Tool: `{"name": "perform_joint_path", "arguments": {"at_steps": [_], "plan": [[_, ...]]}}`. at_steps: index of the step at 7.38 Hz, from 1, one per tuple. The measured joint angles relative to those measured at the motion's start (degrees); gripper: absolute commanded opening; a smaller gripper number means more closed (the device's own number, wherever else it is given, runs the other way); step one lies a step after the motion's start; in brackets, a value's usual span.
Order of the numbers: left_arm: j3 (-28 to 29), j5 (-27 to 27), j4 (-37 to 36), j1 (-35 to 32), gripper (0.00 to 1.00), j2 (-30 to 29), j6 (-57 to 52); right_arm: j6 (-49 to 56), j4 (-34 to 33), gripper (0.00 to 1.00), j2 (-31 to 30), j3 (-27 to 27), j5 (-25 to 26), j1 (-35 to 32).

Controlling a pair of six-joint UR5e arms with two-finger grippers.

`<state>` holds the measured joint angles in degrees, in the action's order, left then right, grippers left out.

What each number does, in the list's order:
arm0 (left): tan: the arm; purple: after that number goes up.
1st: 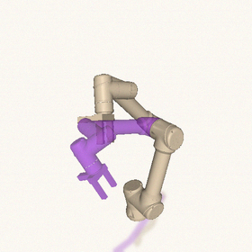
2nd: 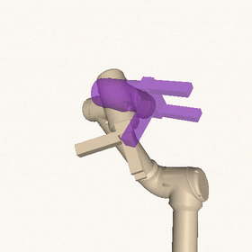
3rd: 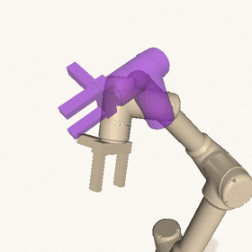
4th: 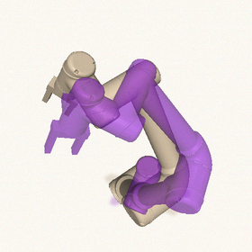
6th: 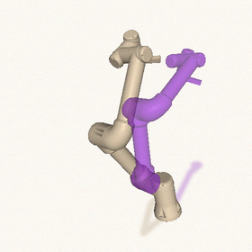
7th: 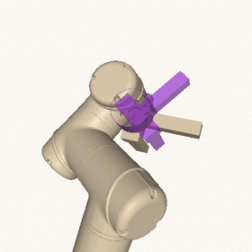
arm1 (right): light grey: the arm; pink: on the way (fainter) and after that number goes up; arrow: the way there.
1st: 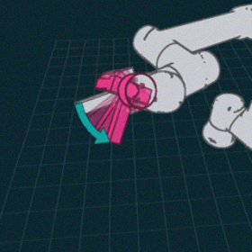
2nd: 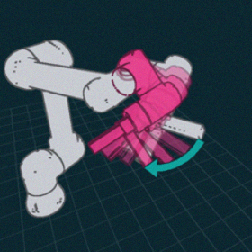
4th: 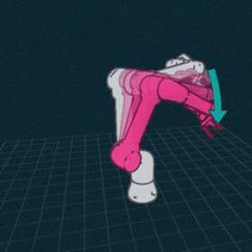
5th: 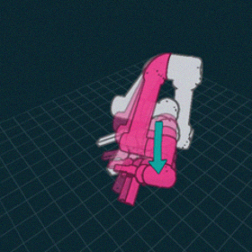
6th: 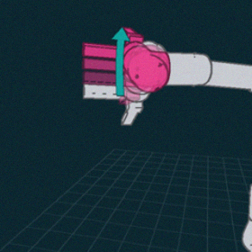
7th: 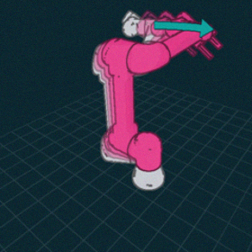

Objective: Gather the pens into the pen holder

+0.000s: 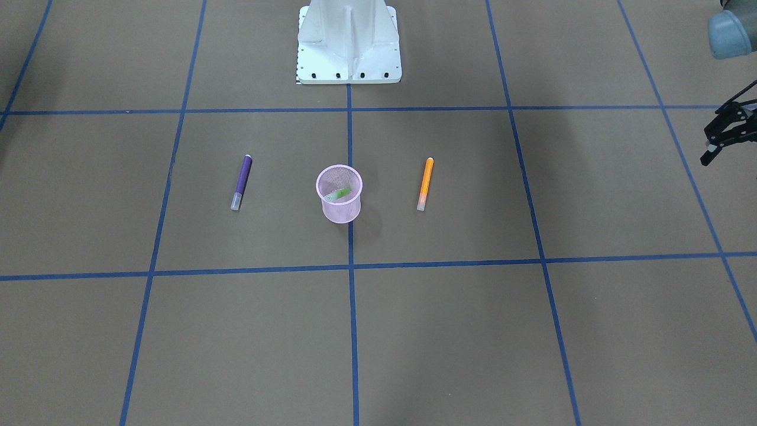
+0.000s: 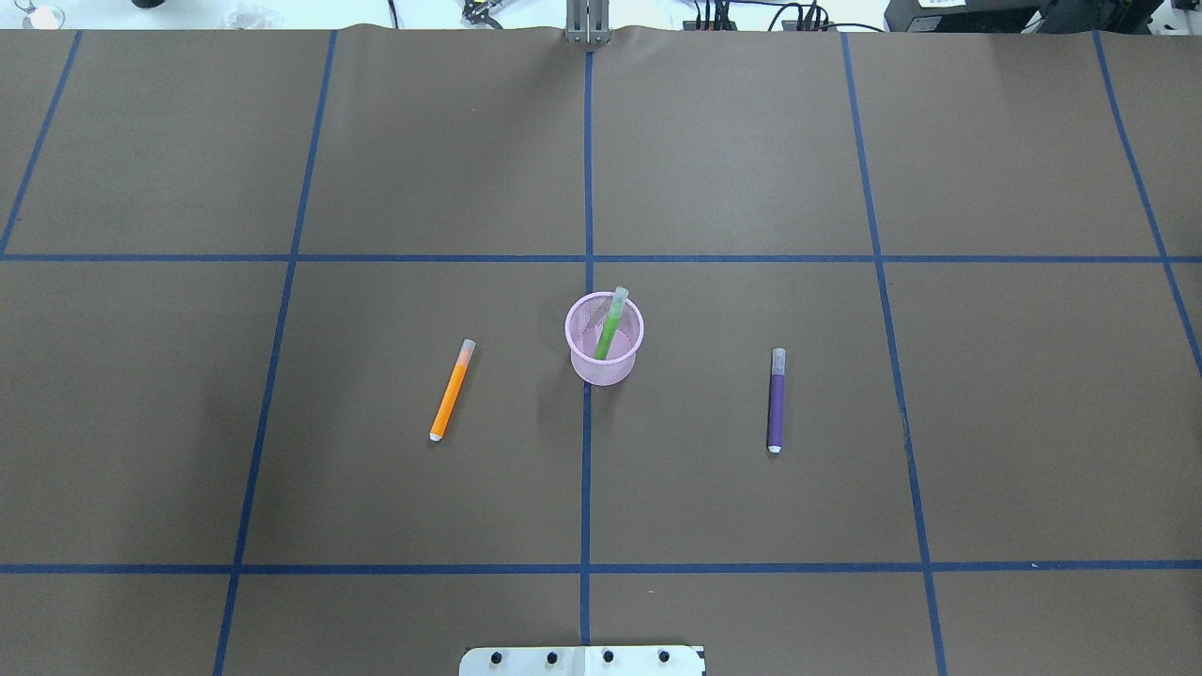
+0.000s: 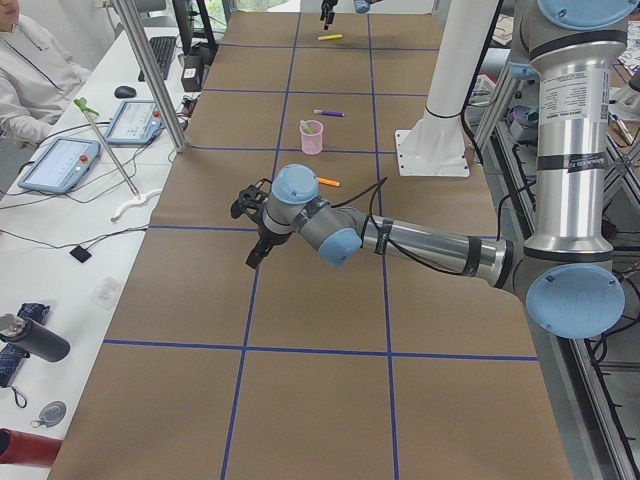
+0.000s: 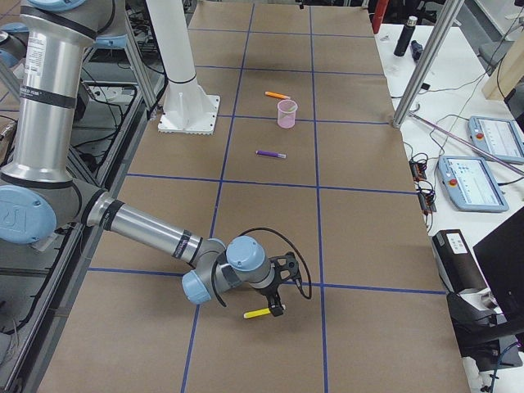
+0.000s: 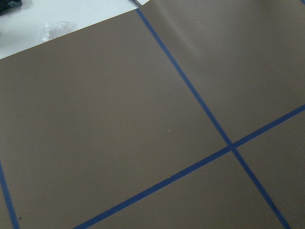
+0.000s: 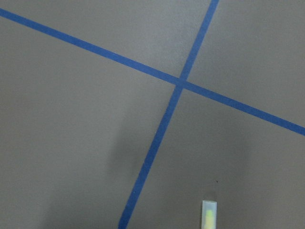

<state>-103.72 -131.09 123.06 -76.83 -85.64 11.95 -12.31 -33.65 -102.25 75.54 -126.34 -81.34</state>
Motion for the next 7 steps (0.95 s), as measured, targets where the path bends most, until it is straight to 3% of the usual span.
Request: {"name": "perform_joint_path", "arguments": {"at_steps": [7], "plan": [[-0.3, 0.0, 0.4, -0.3, 1.00, 2.1, -0.8, -4.9, 3.1, 0.71, 2.9, -6.1, 2.3, 3.5]]}}
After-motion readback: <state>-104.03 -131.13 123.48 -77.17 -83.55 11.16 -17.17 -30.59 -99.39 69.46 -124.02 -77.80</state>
